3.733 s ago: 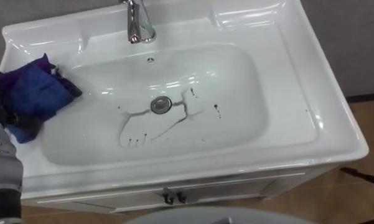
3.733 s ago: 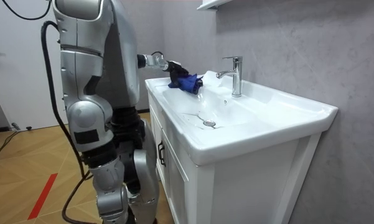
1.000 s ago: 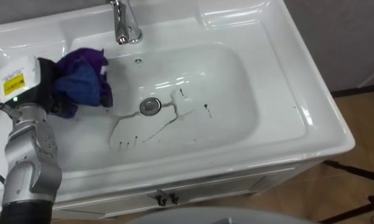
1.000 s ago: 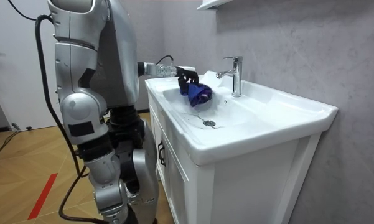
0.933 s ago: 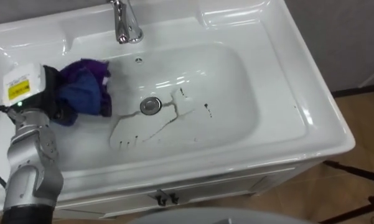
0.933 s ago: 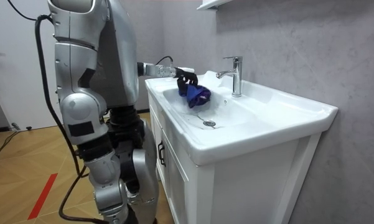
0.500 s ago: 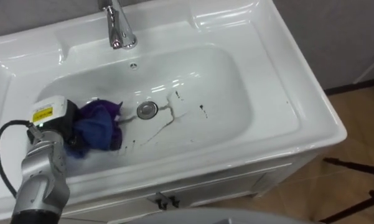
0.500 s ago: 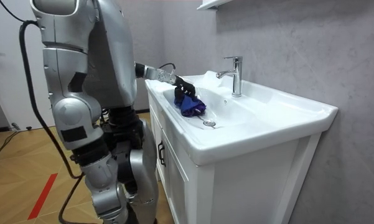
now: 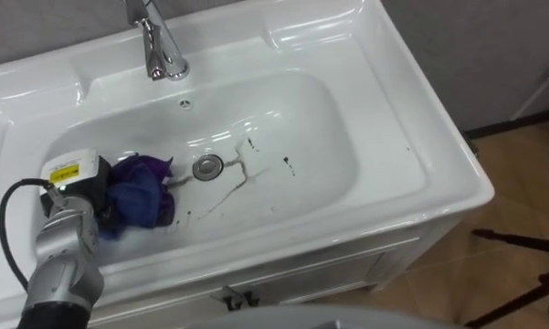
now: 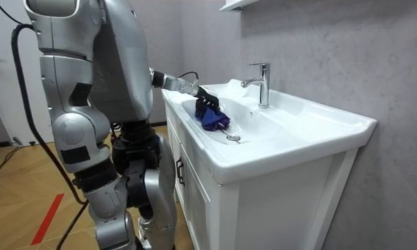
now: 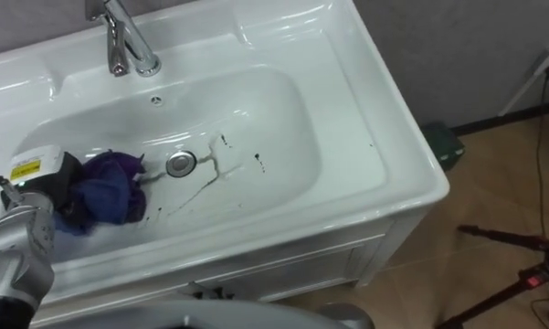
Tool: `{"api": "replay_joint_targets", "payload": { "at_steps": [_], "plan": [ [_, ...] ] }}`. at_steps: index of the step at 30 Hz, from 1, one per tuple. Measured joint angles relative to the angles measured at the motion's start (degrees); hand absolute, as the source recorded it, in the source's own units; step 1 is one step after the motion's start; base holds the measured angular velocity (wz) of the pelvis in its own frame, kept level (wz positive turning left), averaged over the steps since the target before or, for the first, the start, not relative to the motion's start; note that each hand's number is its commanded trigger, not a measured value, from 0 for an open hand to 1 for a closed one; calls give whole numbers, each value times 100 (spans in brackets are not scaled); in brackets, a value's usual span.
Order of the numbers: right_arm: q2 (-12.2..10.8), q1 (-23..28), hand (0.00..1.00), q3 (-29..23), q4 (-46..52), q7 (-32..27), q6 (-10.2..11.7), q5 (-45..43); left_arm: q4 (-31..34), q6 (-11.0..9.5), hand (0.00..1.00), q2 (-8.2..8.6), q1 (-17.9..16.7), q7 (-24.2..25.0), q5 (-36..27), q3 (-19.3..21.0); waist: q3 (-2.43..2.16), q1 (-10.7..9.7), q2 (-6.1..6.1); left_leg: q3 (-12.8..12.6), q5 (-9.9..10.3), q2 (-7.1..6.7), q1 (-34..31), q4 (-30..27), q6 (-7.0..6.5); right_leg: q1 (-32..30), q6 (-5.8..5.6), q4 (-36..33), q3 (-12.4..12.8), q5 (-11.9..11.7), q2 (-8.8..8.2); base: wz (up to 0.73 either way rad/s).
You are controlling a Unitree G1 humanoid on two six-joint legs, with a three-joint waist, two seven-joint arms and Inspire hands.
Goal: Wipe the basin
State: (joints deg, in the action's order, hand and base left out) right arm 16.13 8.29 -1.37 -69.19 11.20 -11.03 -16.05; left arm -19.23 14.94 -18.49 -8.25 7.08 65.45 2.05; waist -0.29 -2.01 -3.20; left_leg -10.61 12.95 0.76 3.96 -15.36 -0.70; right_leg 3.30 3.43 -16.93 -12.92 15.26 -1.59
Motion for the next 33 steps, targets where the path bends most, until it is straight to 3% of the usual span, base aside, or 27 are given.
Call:
{"api": "replay_joint_targets", "payload": {
  "at_steps": [7, 17, 20, 25, 27, 33],
  "plan": [
    [-2, -25, 0, -1, 3, -63, -41, -1, -142, 15, 100, 3, 1, -93, 51, -2, -16, -27, 72, -11, -57, -14, 182, 182, 86, 62, 32, -13, 19, 34, 2, -2],
    [-12, -24, 0, 7, -48, -100, -156, -3, -497, 134, 100, 138, 221, -316, 50, -10, -10, -85, 102, -14, -104, -22, 260, 273, 100, 80, 38, -11, 20, 33, 7, 1],
    [-25, -1, 0, 10, -152, -49, -165, -1, -502, 164, 100, 138, 255, -316, 54, -26, -16, -107, 159, -22, -109, -21, 258, 274, 101, 88, 38, -11, 17, 34, 7, 0],
    [-38, 25, 0, 10, -154, -63, -279, -8, -511, 447, 100, 152, 303, -316, 50, -305, -18, -231, 203, -60, -157, -30, 292, 380, 98, 81, 37, 8, 51, 34, 8, 1],
    [-47, 24, 0, 15, -194, -62, -281, -3, -523, 526, 100, 169, 355, -286, 35, -426, -7, -289, 228, -191, -176, -23, 318, 405, 97, 74, 32, 19, 106, 32, 19, -6],
    [-190, 104, 0, 55, -227, -97, -287, 0, -946, 605, 100, 233, 932, -71, -23, -689, 27, -438, 304, -352, -176, -1, 290, 365, 97, 46, 28, 27, 178, 29, 24, -5]
  ]
}}
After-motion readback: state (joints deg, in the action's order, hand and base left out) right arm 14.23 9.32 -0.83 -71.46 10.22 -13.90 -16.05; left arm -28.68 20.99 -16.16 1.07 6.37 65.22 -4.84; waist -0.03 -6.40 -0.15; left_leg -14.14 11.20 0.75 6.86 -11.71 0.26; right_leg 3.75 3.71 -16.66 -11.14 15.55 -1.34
